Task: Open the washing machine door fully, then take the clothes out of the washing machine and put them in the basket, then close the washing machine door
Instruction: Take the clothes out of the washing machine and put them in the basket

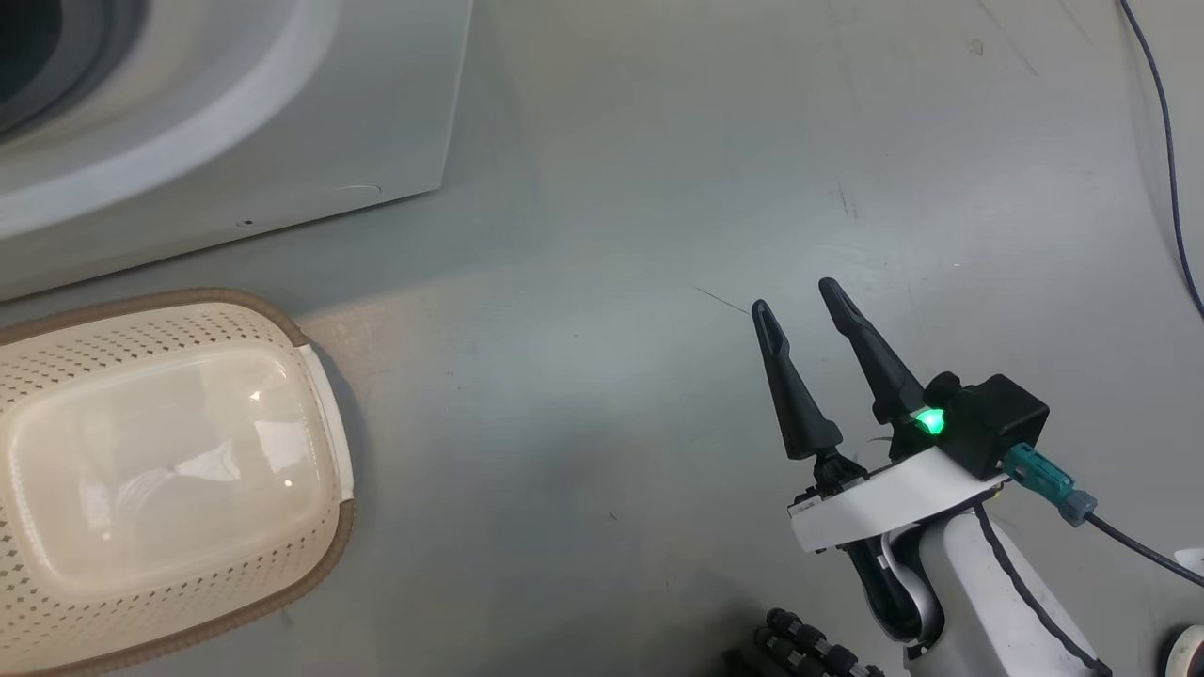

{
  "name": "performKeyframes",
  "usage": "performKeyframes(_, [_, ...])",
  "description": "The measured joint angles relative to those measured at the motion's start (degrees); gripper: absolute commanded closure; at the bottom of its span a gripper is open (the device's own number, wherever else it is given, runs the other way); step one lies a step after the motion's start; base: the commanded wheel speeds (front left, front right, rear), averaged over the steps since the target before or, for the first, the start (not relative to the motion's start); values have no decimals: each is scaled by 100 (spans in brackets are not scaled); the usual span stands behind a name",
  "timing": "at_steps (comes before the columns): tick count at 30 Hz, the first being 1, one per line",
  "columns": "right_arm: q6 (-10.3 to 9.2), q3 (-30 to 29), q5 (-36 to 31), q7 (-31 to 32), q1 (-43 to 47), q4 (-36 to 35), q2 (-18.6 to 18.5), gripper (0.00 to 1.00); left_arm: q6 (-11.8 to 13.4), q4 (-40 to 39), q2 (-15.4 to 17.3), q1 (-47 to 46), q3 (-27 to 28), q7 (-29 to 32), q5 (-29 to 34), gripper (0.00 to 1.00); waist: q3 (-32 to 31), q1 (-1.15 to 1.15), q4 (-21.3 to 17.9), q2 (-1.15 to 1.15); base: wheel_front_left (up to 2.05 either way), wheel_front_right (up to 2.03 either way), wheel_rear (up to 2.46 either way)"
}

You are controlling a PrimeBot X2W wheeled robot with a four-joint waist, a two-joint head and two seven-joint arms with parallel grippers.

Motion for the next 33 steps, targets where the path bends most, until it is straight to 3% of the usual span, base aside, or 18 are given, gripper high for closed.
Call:
performKeyframes(14, [-98, 98, 89, 0, -114, -44, 0, 0, 4, 414, 77, -290, -69, 80, 157, 0, 110, 0, -100, 0, 0, 0, 0])
performKeyframes(16, [-133, 102, 91, 0, -115, -48, 1, 0, -1, 455, 87, -321, -66, 80, 157, 55, 120, 0, -110, 0, 0, 0, 0])
performKeyframes(17, [-137, 102, 91, 0, -118, -49, 1, 0, -4, 471, 93, -330, -69, 79, 157, 93, 124, 0, -113, 0, 0, 0, 0])
performKeyframes(18, [-143, 102, 91, 0, -125, -51, 0, 0, -11, 482, 96, -339, -80, 76, 157, 100, 126, 0, -116, 0, 0, 0, 0])
performKeyframes(33, [-192, -25, 89, 0, -214, -9, 0, 0, -164, 681, -151, -473, -208, -793, 155, 100, -124, 0, 19, 0, 0, 0, 0])
